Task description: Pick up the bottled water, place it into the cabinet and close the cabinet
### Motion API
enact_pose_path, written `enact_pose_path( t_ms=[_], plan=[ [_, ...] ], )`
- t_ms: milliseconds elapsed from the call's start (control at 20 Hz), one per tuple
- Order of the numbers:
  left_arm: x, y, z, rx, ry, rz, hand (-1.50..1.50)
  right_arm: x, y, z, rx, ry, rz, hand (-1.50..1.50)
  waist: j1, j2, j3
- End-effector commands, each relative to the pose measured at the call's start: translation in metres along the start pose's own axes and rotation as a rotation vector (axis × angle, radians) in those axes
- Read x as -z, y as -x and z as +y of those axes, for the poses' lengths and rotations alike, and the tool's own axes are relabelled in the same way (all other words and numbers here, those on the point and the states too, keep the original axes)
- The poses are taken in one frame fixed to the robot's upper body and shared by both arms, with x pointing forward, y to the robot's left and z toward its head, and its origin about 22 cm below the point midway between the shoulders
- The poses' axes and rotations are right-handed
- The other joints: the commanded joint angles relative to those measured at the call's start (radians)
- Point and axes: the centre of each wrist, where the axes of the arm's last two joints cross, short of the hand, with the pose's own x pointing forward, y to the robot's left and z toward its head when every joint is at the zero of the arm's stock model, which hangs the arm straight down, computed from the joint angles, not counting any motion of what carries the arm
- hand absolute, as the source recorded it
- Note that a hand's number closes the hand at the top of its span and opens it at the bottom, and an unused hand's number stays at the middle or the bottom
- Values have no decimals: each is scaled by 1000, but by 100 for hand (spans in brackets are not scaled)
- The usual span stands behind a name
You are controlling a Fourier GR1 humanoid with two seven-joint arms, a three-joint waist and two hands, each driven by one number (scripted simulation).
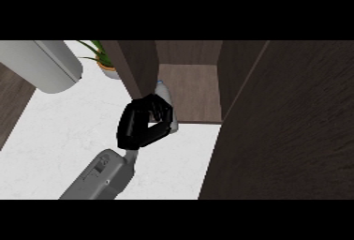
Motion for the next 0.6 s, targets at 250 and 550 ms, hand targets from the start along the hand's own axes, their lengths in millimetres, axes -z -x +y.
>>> enact_pose_path(
  t_ms=[250,550],
  plan=[
    [-74,-48,37,10,-33,-32,150,1,-27,33,97,-138,-17,150,-11,3,0],
    [-100,-63,65,22,-64,-40,150,30,-32,55,119,-220,16,150,-13,8,-1]
  ],
)
